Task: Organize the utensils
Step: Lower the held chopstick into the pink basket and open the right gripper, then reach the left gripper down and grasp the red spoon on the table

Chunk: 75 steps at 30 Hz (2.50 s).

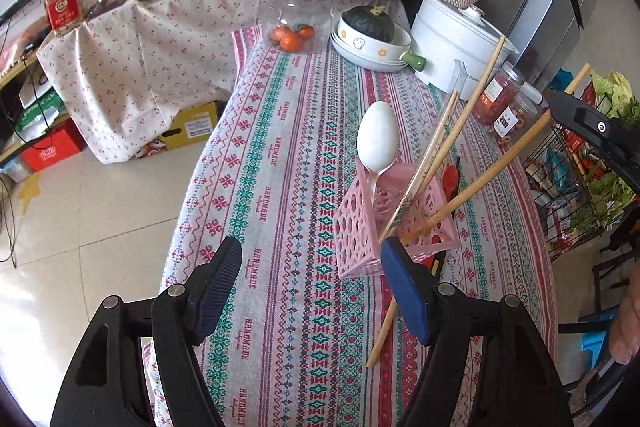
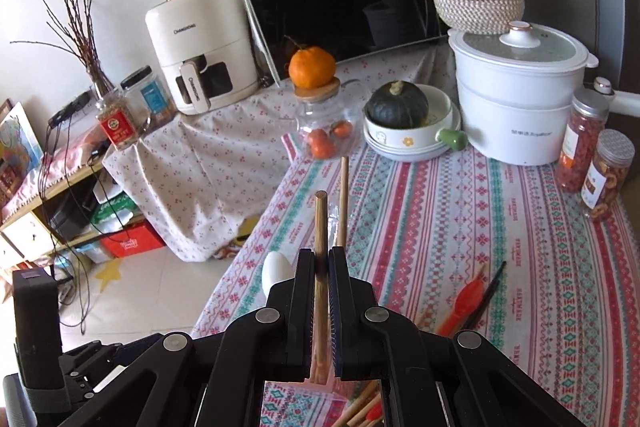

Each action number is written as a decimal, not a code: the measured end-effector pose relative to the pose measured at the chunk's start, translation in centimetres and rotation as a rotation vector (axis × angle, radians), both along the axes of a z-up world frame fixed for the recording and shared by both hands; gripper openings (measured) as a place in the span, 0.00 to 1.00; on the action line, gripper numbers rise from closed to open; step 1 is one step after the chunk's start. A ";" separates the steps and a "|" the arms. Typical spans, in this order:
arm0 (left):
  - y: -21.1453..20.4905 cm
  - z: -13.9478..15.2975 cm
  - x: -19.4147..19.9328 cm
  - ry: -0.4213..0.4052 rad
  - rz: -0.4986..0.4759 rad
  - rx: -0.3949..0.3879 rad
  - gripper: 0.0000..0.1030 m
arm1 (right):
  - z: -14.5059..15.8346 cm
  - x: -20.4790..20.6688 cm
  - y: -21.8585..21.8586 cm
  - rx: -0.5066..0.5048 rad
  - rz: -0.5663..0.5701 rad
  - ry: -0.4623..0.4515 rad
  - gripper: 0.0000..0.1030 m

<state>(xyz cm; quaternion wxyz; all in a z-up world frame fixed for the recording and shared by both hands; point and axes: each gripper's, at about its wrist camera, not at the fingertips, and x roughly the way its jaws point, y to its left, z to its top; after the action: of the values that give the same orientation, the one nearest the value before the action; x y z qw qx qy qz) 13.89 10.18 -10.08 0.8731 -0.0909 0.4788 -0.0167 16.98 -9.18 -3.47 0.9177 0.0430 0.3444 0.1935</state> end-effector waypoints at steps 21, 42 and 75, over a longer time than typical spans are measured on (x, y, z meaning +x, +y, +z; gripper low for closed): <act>-2.4 -0.1 -0.4 -0.002 -0.067 -0.014 0.73 | 0.8 -0.5 -4.5 0.106 -0.064 -0.017 0.66; -12.8 -0.9 -1.8 0.041 -0.342 0.073 0.73 | -5.5 -1.2 -14.6 -0.053 -0.278 0.256 0.84; -23.2 -10.7 17.7 0.227 -0.229 0.174 0.29 | -9.2 1.0 -23.2 0.093 -0.436 0.475 0.84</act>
<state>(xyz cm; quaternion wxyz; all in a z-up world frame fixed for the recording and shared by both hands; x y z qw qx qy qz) 31.60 -13.01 -20.80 0.8103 0.0388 0.5812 -0.0642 17.95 -32.42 -12.68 0.8285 0.2015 0.5225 -0.0073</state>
